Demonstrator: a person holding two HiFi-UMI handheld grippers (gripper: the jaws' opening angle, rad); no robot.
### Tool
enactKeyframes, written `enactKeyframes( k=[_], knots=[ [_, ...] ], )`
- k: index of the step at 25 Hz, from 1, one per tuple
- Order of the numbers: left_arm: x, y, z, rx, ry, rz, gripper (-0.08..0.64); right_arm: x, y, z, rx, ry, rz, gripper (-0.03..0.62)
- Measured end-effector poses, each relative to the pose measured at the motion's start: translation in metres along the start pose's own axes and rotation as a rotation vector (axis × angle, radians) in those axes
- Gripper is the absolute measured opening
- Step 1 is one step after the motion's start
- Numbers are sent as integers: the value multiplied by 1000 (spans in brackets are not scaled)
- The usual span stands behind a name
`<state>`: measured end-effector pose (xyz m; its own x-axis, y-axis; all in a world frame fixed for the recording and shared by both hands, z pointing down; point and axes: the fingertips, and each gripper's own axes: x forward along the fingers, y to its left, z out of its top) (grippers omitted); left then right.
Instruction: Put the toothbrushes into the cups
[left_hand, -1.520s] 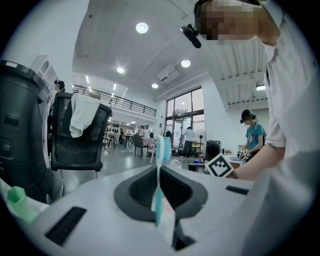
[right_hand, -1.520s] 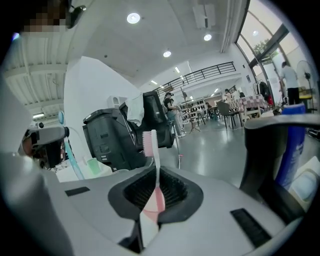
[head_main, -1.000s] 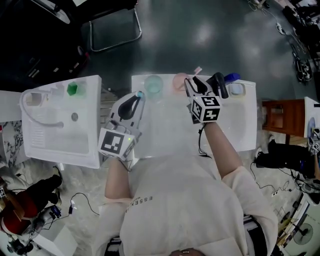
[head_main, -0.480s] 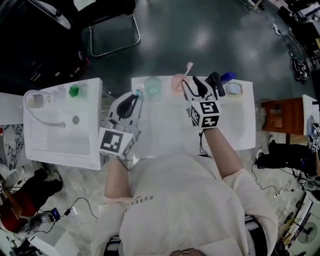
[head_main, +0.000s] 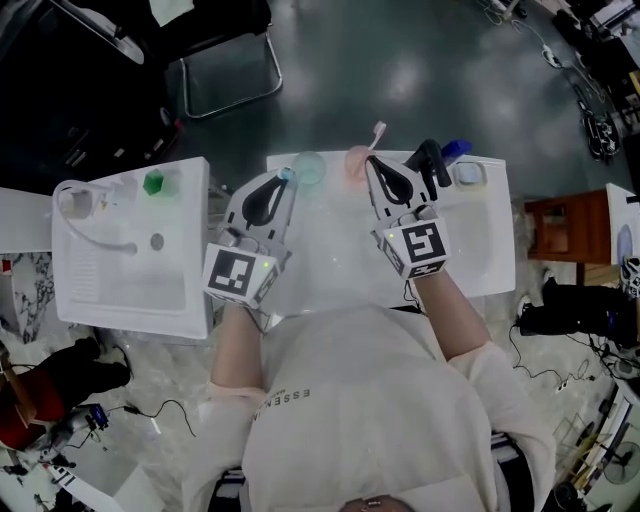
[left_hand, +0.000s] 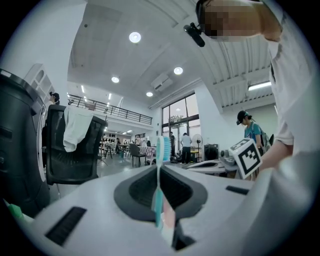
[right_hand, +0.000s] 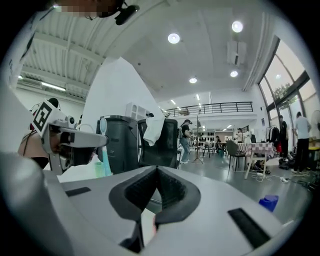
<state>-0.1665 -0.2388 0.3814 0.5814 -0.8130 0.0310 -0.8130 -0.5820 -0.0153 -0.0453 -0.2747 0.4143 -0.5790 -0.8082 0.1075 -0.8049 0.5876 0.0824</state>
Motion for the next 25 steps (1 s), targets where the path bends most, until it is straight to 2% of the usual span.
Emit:
enactKeyframes(
  k=[6,12,19,25],
  knots=[
    [24,7,-10,34,-29,-19,18,-2,6,-3,16,0,-7,15],
    [46,6,-45,41,19,-63,18,-6,5,-7,-23,-10,-49,15],
    [64,9,-78,-17,60,-80,18,-7,3,-22,14,32,-67,17],
    [71,15,-109,-125,96,-65,18,-12,-2,-38,31,79,-76,17]
  ],
)
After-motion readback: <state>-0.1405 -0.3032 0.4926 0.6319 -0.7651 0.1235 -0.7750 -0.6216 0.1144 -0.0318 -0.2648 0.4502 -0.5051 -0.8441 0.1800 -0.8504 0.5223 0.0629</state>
